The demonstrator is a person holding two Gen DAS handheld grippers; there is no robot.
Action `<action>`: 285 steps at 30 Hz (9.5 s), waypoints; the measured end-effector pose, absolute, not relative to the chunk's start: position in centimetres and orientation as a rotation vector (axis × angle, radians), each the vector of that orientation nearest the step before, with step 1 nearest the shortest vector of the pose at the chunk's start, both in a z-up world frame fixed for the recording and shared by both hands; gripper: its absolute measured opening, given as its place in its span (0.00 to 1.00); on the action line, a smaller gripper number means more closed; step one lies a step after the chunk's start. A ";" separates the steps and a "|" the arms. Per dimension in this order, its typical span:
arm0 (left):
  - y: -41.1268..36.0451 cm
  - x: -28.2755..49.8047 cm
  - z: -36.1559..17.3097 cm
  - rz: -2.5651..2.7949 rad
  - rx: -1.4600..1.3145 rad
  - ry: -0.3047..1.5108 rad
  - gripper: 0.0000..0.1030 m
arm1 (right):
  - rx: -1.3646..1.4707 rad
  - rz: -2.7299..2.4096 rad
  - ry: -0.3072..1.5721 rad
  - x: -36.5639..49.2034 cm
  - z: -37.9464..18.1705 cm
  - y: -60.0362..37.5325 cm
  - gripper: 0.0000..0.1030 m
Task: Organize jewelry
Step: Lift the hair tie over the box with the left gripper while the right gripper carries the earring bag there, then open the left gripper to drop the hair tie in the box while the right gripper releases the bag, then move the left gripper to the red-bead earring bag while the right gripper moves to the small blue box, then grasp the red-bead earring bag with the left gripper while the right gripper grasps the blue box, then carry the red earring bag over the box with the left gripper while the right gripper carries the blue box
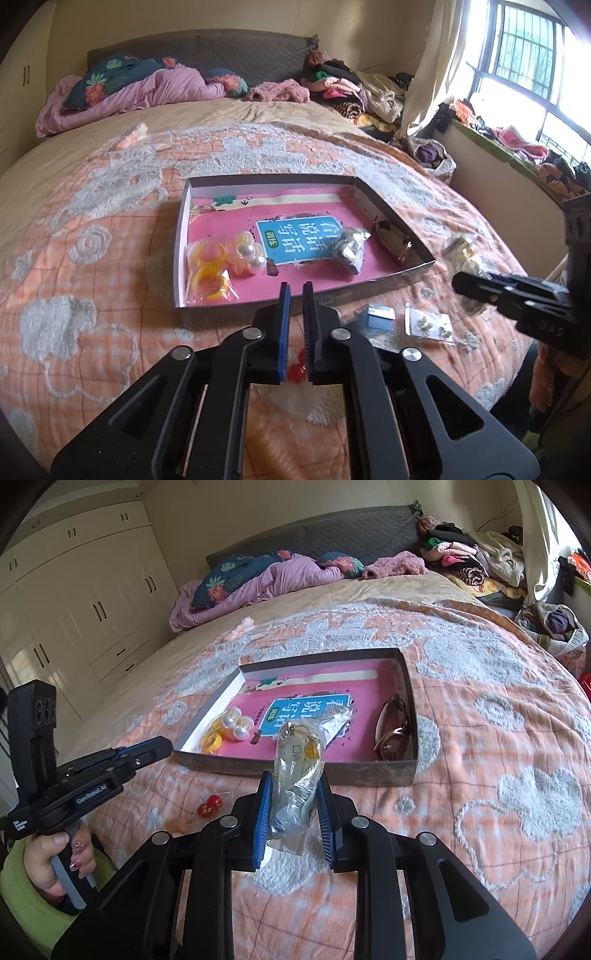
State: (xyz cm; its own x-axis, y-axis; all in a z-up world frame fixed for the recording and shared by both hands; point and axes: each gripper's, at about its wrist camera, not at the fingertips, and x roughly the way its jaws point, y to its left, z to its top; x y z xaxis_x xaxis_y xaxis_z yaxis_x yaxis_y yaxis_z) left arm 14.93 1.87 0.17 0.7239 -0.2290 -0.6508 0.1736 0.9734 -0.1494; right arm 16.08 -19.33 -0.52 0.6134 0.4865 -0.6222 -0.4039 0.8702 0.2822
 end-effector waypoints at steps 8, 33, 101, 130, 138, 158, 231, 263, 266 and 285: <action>4.8 12.8 -0.4 -0.215 -0.168 0.772 0.12 | 0.111 0.523 0.747 16.2 -0.6 -19.1 0.22; 5.0 8.8 -6.7 -0.161 -0.167 0.935 0.12 | 0.113 0.519 0.766 17.2 -1.5 -18.7 0.22; -0.3 24.9 -4.3 -0.226 -0.086 0.862 0.35 | 0.159 0.413 0.792 24.9 -3.0 -20.4 0.59; 3.0 17.6 3.1 -0.146 -0.165 0.704 0.91 | 0.161 0.418 0.650 18.4 2.8 -22.2 0.80; 2.9 15.7 3.1 -0.149 -0.144 0.701 0.91 | 0.133 0.442 0.642 16.7 3.5 -21.5 0.81; 2.9 11.8 1.4 -0.150 -0.104 0.736 0.91 | 0.073 0.481 0.662 13.9 2.9 -20.0 0.81; 0.4 15.6 -7.2 -0.239 0.034 0.877 0.29 | -0.037 0.597 0.865 20.2 -6.7 -13.9 0.35; 0.5 19.0 -0.7 -0.255 -0.012 0.744 0.21 | 0.054 0.481 0.695 20.0 -0.4 -20.1 0.35; 0.1 19.7 -0.6 -0.261 -0.012 0.746 0.20 | 0.061 0.465 0.685 20.5 0.0 -20.5 0.35; -1.2 23.6 -1.7 -0.264 -0.007 0.777 0.20 | 0.070 0.409 0.666 23.9 0.4 -21.6 0.35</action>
